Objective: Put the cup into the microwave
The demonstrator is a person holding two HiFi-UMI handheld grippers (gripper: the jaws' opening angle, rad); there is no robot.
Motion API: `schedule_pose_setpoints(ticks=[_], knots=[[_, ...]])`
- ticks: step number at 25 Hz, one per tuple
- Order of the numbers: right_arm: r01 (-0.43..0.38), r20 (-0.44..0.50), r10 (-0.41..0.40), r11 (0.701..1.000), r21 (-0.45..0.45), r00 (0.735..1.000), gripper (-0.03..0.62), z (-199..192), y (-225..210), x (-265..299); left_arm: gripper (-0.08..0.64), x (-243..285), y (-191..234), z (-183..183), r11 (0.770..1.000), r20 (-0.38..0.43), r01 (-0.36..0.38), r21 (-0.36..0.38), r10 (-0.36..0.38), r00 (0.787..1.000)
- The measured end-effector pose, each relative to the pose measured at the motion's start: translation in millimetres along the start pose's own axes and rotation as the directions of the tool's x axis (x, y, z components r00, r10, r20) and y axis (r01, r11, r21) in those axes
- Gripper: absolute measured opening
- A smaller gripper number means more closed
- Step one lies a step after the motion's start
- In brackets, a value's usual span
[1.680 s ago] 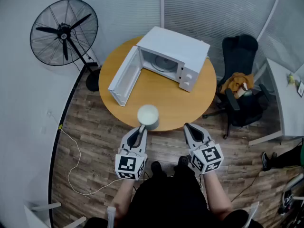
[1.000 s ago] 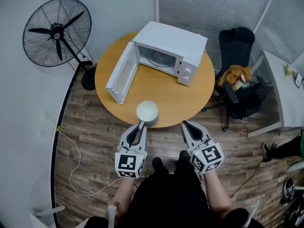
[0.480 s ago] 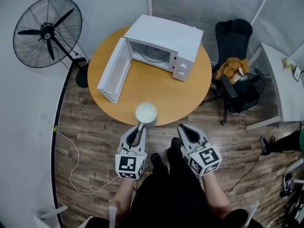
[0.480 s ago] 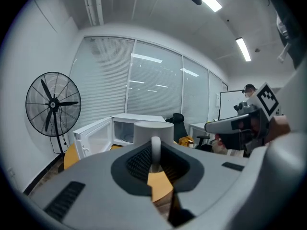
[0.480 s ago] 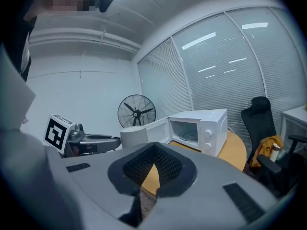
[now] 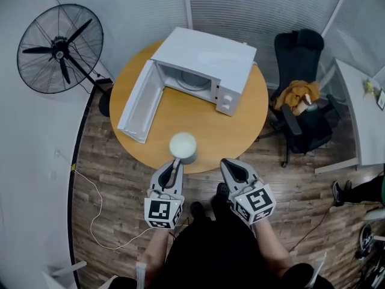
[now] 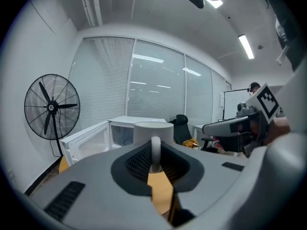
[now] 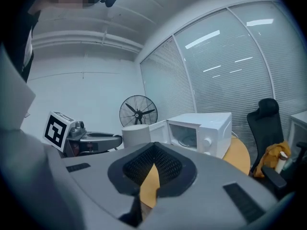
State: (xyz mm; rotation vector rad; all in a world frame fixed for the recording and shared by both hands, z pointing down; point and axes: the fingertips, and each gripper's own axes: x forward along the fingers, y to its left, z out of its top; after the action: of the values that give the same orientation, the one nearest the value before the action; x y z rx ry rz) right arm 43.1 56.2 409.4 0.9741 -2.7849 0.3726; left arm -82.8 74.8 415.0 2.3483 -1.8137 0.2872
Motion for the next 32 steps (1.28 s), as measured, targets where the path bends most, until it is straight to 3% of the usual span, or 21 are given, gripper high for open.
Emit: schedule_pose_setpoints(ticks=[10,19,32], knots=[[-0.073,0.000,0.073,0.997,-0.014,0.997,0.009,17,-59,23,0.034,55,-11,22,1.000,0.013,-0.021,-0.007,0.021,1.000],[-0.152,-0.016,0.151,0.988,-0.015,0.988,0.009,20,-89,33,0.034,86,-17,24,0.995,0.017,-0.095,-0.032,0.095,0.995],[-0.132,-0.058,0.134,0.991,0.028,0.989,0.009,7,-106,47,0.034,99,-1,10,0.993,-0.021,-0.112,-0.043,0.111,0.994]])
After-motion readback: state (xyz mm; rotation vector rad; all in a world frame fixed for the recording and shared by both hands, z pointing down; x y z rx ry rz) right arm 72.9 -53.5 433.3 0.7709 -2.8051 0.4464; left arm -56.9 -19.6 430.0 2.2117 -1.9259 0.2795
